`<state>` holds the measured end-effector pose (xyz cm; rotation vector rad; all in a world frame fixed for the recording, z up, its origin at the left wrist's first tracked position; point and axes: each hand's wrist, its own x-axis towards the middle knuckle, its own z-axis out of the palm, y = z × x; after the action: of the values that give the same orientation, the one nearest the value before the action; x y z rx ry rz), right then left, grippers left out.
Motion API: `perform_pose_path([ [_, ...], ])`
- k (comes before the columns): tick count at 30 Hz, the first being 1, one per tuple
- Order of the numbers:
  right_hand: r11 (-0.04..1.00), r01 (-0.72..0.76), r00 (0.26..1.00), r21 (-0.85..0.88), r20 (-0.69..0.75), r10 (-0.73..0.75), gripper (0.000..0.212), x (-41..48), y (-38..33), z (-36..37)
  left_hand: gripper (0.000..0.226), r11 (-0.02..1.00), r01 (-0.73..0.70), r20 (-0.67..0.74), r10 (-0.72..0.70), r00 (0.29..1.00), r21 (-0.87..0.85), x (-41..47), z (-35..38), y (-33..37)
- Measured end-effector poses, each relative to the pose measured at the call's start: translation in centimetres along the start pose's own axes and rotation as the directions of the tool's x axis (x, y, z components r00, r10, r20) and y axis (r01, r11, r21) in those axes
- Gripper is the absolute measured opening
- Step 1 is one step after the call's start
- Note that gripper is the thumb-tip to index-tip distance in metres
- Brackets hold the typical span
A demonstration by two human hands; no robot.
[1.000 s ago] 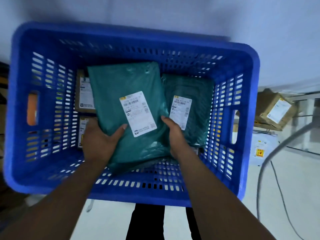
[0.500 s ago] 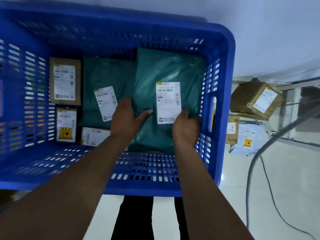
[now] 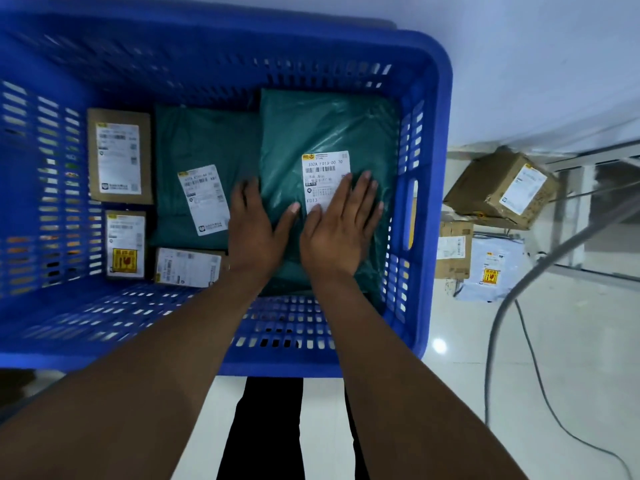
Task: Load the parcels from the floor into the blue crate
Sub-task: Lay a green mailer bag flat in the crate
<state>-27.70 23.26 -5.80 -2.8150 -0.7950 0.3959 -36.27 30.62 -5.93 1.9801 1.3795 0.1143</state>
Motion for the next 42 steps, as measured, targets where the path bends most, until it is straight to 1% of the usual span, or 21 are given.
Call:
perform_pose_path([
  [2, 0.998, 0.045, 0.998, -0.032, -0.046, -0.046, 0.068, 0.9, 0.5, -0.2, 0.072, 0.986, -0.127, -0.045, 0.133, 0.990, 0.106, 0.4, 0.4, 0.5],
  [3, 0.996, 0.063, 0.996, -0.057, -0.057, -0.066, 0.067, 1.5, 0.9, -0.3, 0.068, 0.966, -0.190, -0.026, 0.197, 0.980, 0.176, 0.8, 0.6, 0.9],
  [5, 0.992, 0.088, 0.994, -0.093, -0.049, -0.093, 0.066, 2.4, 2.0, -0.2, 0.065, 0.899, -0.298, 0.092, 0.283, 0.955, 0.320, 1.9, 1.4, 1.4],
  [7, 0.988, 0.112, 0.993, -0.107, -0.037, -0.116, 0.066, 2.8, 2.7, 0.1, 0.067, 0.831, -0.339, 0.177, 0.289, 0.941, 0.442, 2.6, 2.1, 1.4],
  [10, 0.988, 0.102, 0.994, -0.114, -0.037, -0.107, 0.066, 3.0, 2.7, 0.4, 0.069, 0.792, -0.328, 0.201, 0.261, 0.944, 0.514, 2.7, 2.5, 1.1],
  [15, 0.989, 0.093, 0.995, -0.113, -0.007, -0.095, 0.068, 3.2, 2.5, 0.0, 0.071, 0.790, -0.317, 0.249, 0.214, 0.945, 0.525, 3.0, 2.1, 1.9],
  [20, 0.985, 0.069, 0.992, -0.159, 0.114, -0.051, 0.067, 3.4, 1.7, -1.0, 0.072, 0.803, -0.308, 0.305, 0.165, 0.938, 0.511, 3.1, 1.4, 2.6],
  [23, 0.982, 0.048, 0.982, -0.182, 0.191, -0.013, 0.067, 3.8, 1.0, -2.3, 0.072, 0.751, -0.349, 0.329, 0.185, 0.926, 0.560, 3.7, 0.4, 3.3],
  [25, 0.979, 0.095, 0.974, -0.183, 0.218, -0.054, 0.070, 3.9, 0.9, -3.7, 0.072, 0.714, -0.386, 0.330, 0.226, 0.917, 0.584, 4.4, -0.8, 4.0],
  [26, 0.969, 0.148, 0.971, -0.199, 0.215, -0.104, 0.071, 4.0, 0.8, -4.5, 0.072, 0.704, -0.399, 0.315, 0.256, 0.914, 0.588, 4.8, -1.5, 4.5],
  [28, 0.937, 0.251, 0.960, -0.241, 0.183, -0.210, 0.071, 3.9, 0.8, -6.3, 0.070, 0.695, -0.425, 0.282, 0.318, 0.905, 0.580, 5.0, -2.6, 6.1],
  [29, 0.931, 0.279, 0.957, -0.236, 0.153, -0.248, 0.070, 3.7, 0.8, -7.2, 0.069, 0.694, -0.438, 0.261, 0.353, 0.899, 0.571, 4.8, -3.0, 6.9],
  [32, 0.938, 0.311, 0.950, -0.154, 0.051, -0.306, 0.061, 3.5, 1.3, -10.0, 0.065, 0.687, -0.485, 0.219, 0.442, 0.870, 0.541, 3.6, -3.6, 9.5],
  [35, 0.933, 0.328, 0.923, -0.147, -0.160, -0.350, 0.039, 2.7, 3.6, -13.2, 0.062, 0.690, -0.538, 0.165, 0.532, 0.830, 0.483, 1.0, -3.3, 12.5],
  [37, 0.947, 0.302, 0.905, -0.114, -0.277, -0.322, 0.028, 2.5, 5.8, -15.0, 0.053, 0.680, -0.579, 0.129, 0.592, 0.795, 0.450, -0.6, -2.7, 15.0],
  [39, 0.956, 0.279, 0.904, -0.087, -0.311, -0.292, 0.027, 1.9, 9.1, -16.6, 0.043, 0.653, -0.621, 0.093, 0.653, 0.751, 0.434, -2.7, -1.7, 17.5],
  [40, 0.959, 0.271, 0.910, -0.079, -0.303, -0.282, 0.029, 1.6, 11.2, -17.5, 0.040, 0.644, -0.644, 0.076, 0.681, 0.729, 0.412, -4.0, -1.1, 18.8],
  [42, 0.969, 0.237, 0.939, -0.065, -0.241, -0.245, 0.032, 0.8, 15.9, -19.2, 0.032, 0.649, -0.680, 0.072, 0.703, 0.707, 0.342, -6.7, 0.5, 21.5],
])
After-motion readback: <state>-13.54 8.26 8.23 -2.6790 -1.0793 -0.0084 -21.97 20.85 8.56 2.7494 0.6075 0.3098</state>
